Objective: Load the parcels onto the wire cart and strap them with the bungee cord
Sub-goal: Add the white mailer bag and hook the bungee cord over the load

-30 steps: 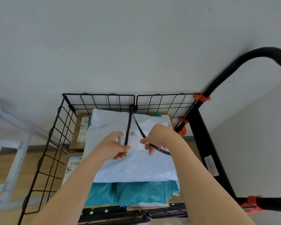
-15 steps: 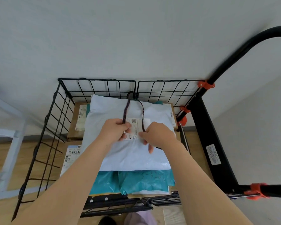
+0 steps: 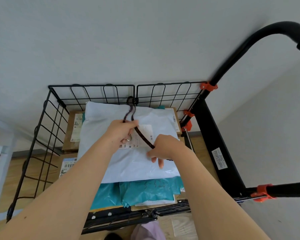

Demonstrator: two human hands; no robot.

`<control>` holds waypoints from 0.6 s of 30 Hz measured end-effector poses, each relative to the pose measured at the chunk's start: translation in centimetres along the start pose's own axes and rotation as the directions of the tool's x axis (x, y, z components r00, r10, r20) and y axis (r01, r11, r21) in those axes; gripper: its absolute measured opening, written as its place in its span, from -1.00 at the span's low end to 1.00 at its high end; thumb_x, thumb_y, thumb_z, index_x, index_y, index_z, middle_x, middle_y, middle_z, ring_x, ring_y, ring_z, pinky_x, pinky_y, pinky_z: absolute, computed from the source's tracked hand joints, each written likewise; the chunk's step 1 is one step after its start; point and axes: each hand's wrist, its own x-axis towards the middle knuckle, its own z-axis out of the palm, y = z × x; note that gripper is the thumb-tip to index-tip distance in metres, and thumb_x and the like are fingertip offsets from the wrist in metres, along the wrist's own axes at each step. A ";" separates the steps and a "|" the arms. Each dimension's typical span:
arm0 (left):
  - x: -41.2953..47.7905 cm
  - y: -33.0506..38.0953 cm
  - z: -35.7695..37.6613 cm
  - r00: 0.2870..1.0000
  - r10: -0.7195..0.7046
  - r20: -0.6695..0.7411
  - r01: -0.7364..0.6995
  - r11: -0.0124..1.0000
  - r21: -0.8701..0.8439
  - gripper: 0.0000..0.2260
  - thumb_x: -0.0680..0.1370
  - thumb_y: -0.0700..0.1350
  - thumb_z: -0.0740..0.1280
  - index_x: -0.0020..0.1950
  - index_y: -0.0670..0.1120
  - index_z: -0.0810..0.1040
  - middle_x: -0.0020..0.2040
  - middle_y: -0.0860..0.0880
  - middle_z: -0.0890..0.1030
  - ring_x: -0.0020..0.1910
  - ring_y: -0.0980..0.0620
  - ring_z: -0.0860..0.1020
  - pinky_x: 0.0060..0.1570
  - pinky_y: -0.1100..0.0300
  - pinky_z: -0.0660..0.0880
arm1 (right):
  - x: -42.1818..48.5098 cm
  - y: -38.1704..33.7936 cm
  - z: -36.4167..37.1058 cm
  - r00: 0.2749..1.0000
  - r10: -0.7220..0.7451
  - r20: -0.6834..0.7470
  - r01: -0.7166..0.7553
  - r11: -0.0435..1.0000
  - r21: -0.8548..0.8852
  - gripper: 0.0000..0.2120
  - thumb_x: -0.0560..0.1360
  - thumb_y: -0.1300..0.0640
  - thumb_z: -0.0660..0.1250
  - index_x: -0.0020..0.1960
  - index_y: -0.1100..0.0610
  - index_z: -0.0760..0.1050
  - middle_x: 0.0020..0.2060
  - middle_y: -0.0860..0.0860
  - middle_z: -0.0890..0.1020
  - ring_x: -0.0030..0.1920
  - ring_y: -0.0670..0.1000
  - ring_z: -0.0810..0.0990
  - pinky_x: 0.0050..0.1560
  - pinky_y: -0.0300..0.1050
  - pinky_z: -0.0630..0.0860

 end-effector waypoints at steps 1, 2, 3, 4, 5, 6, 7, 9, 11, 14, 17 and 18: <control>0.3 0.1 -0.3 0.999 0.007 -0.049 -0.010 0.999 -0.053 -0.83 0.53 -0.10 0.35 -0.22 -0.14 0.51 -0.53 0.02 0.39 -0.73 0.18 0.22 -0.69 0.40 0.11 | 0.1 0.7 -0.2 0.999 0.039 -0.003 -0.039 0.999 -0.018 -0.79 0.45 0.05 0.30 -0.30 0.10 0.58 -0.49 -0.03 0.62 -0.40 -0.12 0.51 -0.10 -0.17 0.46; 0.4 0.2 -0.7 0.996 0.009 -0.086 -0.017 0.996 -0.087 -0.83 0.54 -0.11 0.34 -0.23 -0.14 0.50 -0.49 0.01 0.39 -0.74 0.20 0.21 -0.70 0.41 0.11 | 0.1 1.3 -0.3 0.996 0.084 -0.021 -0.085 0.996 -0.032 -0.77 0.47 0.02 0.29 -0.30 0.10 0.57 -0.46 -0.03 0.64 -0.40 -0.12 0.51 -0.12 -0.17 0.46; 0.5 0.3 -1.1 0.994 0.011 -0.110 -0.022 0.995 -0.100 -0.81 0.54 -0.11 0.33 -0.24 -0.14 0.50 -0.45 -0.01 0.37 -0.74 0.21 0.20 -0.70 0.41 0.10 | 0.2 1.9 -0.5 0.990 0.131 -0.058 -0.133 0.991 -0.035 -0.73 0.49 -0.04 0.27 -0.27 0.10 0.57 -0.43 -0.03 0.66 -0.37 -0.12 0.53 -0.14 -0.17 0.46; 0.5 0.3 -1.5 0.992 0.014 -0.122 -0.026 0.995 -0.097 -0.80 0.55 -0.11 0.33 -0.26 -0.13 0.49 -0.43 -0.01 0.35 -0.74 0.21 0.19 -0.70 0.41 0.10 | 0.4 2.4 -0.7 0.978 0.178 -0.107 -0.182 0.983 -0.028 -0.67 0.51 -0.11 0.23 -0.22 0.10 0.58 -0.39 -0.04 0.67 -0.33 -0.10 0.55 -0.20 -0.16 0.44; 0.5 0.4 -1.6 0.992 0.017 -0.125 -0.028 0.996 -0.083 -0.78 0.55 -0.11 0.32 -0.28 -0.13 0.47 -0.42 -0.02 0.34 -0.74 0.21 0.19 -0.70 0.41 0.10 | 0.5 2.8 -0.9 0.961 0.220 -0.166 -0.225 0.974 -0.009 -0.61 0.52 -0.18 0.19 -0.16 0.11 0.59 -0.33 -0.04 0.68 -0.28 -0.07 0.57 -0.26 -0.16 0.40; 0.3 0.4 -1.7 0.992 0.018 -0.125 -0.026 0.998 -0.061 -0.76 0.55 -0.11 0.32 -0.30 -0.12 0.45 -0.42 -0.02 0.34 -0.74 0.20 0.19 -0.70 0.40 0.10 | 0.5 2.9 -1.1 0.943 0.252 -0.219 -0.256 0.967 0.012 -0.55 0.52 -0.24 0.14 -0.09 0.12 0.58 -0.25 -0.02 0.68 -0.23 -0.03 0.58 -0.29 -0.16 0.35; 0.2 0.3 -1.6 0.992 0.019 -0.126 -0.024 0.999 -0.040 -0.75 0.55 -0.10 0.33 -0.31 -0.12 0.42 -0.43 -0.02 0.34 -0.74 0.20 0.19 -0.70 0.40 0.11 | 0.5 3.0 -1.3 0.925 0.274 -0.265 -0.277 0.960 0.026 -0.49 0.52 -0.28 0.11 -0.04 0.14 0.56 -0.18 -0.01 0.66 -0.17 0.02 0.57 -0.26 -0.14 0.34; 0.1 0.2 -1.7 0.991 0.013 -0.131 -0.019 0.999 -0.046 -0.74 0.55 -0.11 0.32 -0.32 -0.11 0.39 -0.46 0.00 0.34 -0.74 0.21 0.19 -0.70 0.40 0.11 | 0.4 3.2 -1.6 0.893 0.296 -0.340 -0.305 0.952 0.030 -0.48 0.54 -0.29 0.06 -0.01 0.16 0.46 -0.12 0.02 0.58 -0.15 0.06 0.50 -0.17 -0.12 0.34; 0.4 0.1 -2.1 0.991 -0.019 -0.133 0.001 0.991 -0.136 -0.73 0.56 -0.12 0.31 -0.33 -0.10 0.38 -0.55 0.04 0.34 -0.74 0.21 0.17 -0.70 0.41 0.08 | 0.3 3.7 -1.7 0.856 0.307 -0.416 -0.325 0.945 0.030 -0.56 0.58 -0.20 0.06 0.06 0.15 0.48 -0.10 0.06 0.57 -0.16 0.07 0.48 -0.16 -0.12 0.34; 0.6 0.0 -2.6 0.991 -0.055 -0.126 0.032 0.984 -0.177 -0.72 0.56 -0.12 0.31 -0.34 -0.10 0.37 -0.61 0.08 0.31 -0.73 0.20 0.15 -0.70 0.42 0.05 | 0.8 4.5 -2.1 0.845 0.350 -0.404 -0.289 0.935 0.205 -0.71 0.57 -0.02 0.18 0.05 0.17 0.53 -0.15 0.05 0.64 -0.20 0.03 0.61 -0.18 -0.15 0.51; 0.5 -0.1 -2.3 0.994 -0.026 -0.106 0.016 0.995 -0.094 -0.74 0.55 -0.11 0.32 -0.32 -0.10 0.39 -0.50 0.02 0.34 -0.73 0.20 0.16 -0.70 0.41 0.07 | 0.8 3.7 -2.7 0.960 0.246 -0.133 -0.161 0.876 0.454 -0.76 0.53 0.02 0.31 -0.11 0.21 0.53 -0.38 0.02 0.63 -0.56 -0.14 0.49 -0.49 -0.30 0.41; 0.4 -0.1 -2.2 0.995 -0.011 -0.103 0.005 0.998 -0.064 -0.74 0.55 -0.11 0.32 -0.32 -0.11 0.40 -0.46 0.00 0.34 -0.73 0.20 0.17 -0.69 0.41 0.08 | 0.6 3.2 -2.8 0.982 0.181 -0.059 -0.120 0.831 0.543 -0.80 0.51 0.07 0.36 -0.13 0.21 0.53 -0.38 0.05 0.64 -0.59 -0.16 0.47 -0.51 -0.32 0.40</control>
